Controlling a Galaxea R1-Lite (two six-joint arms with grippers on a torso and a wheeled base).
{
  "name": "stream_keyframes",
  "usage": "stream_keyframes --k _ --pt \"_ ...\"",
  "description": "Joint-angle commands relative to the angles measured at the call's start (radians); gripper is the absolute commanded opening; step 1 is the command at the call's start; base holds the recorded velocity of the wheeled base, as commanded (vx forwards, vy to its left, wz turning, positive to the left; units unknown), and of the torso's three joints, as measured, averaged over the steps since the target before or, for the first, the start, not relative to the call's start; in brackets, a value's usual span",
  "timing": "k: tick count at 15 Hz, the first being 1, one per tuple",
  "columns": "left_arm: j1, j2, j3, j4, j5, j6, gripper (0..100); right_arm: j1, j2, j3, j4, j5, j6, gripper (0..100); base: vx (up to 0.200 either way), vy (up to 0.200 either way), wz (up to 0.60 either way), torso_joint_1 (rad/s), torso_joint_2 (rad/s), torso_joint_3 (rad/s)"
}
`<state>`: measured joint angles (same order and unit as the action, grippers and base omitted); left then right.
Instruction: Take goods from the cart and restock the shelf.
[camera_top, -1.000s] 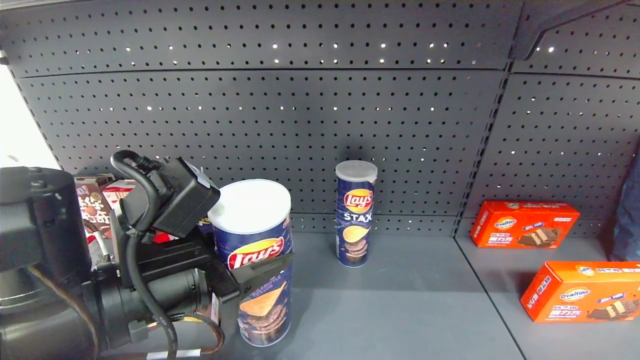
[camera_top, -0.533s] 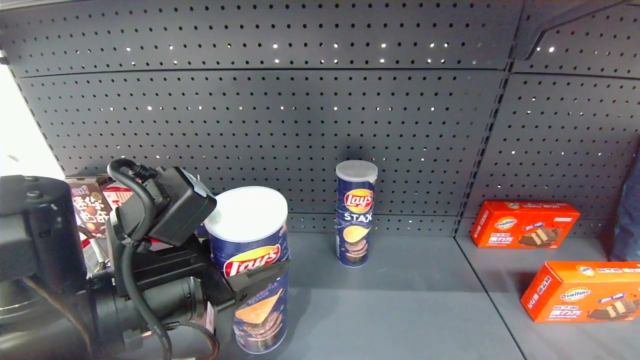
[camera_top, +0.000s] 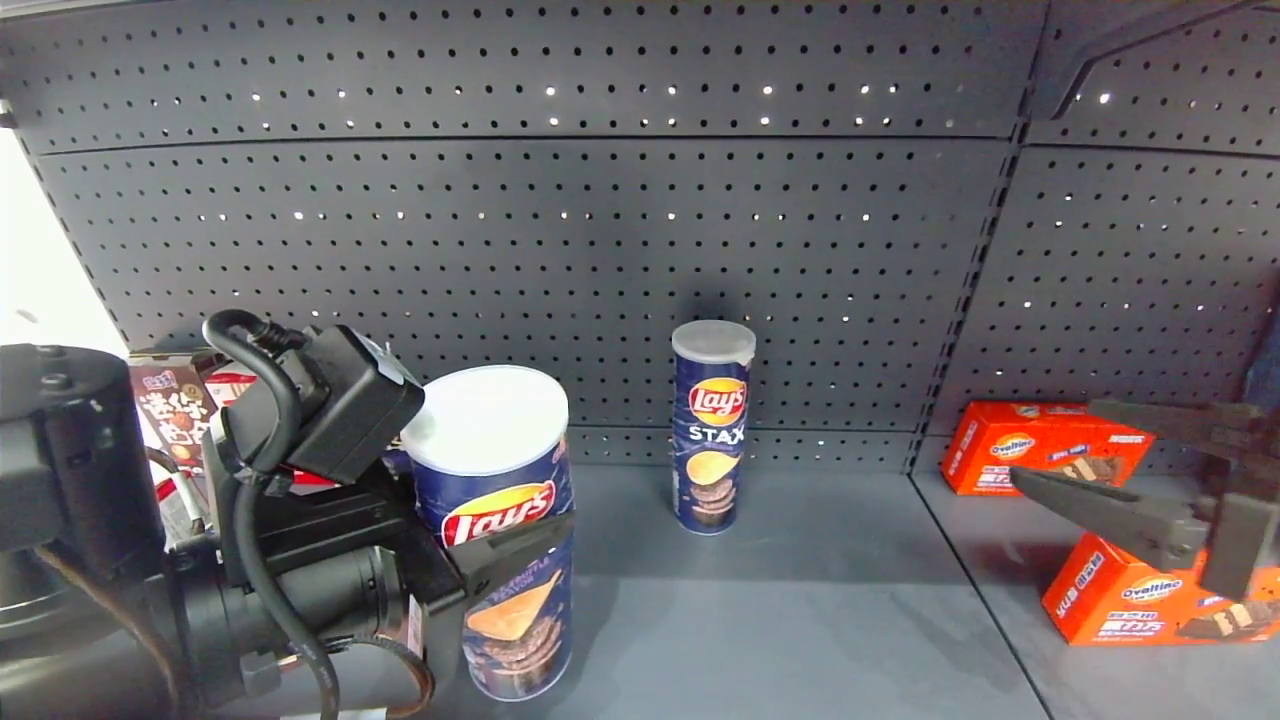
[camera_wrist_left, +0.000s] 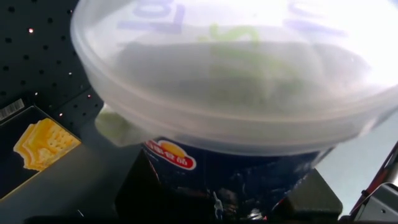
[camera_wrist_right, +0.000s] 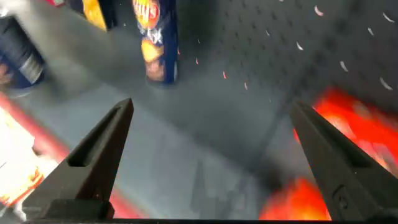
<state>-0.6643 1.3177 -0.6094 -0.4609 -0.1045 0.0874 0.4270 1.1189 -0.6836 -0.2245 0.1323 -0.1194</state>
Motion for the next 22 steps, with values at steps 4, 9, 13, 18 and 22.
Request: stream_keyframes --k 4,9,13,18,22 --pt "0.002 0.002 0.0 -0.001 0.0 0.0 0 0.053 0.331 -0.057 -0.168 0.102 -0.005 100 0.0 0.0 0.0 0.0 0.0 0.0" --pt "0.003 0.003 -0.001 -0.002 0.0 -0.002 0 0.047 0.46 -0.09 -0.302 0.193 -0.046 100 0.0 0.0 0.0 0.0 0.0 0.0" --pt "0.003 0.003 -0.001 -0.002 0.0 -0.002 0 0.042 0.544 -0.111 -0.386 0.313 -0.048 100 0.0 0.0 0.0 0.0 0.0 0.0" --pt "0.018 0.002 0.002 -0.002 -0.001 0.0 0 0.007 0.65 -0.197 -0.444 0.452 -0.048 100 0.0 0.0 0.0 0.0 0.0 0.0" --pt "0.025 0.0 0.002 -0.005 -0.004 -0.002 0 0.009 0.722 -0.255 -0.46 0.452 -0.048 100 0.0 0.0 0.0 0.0 0.0 0.0"
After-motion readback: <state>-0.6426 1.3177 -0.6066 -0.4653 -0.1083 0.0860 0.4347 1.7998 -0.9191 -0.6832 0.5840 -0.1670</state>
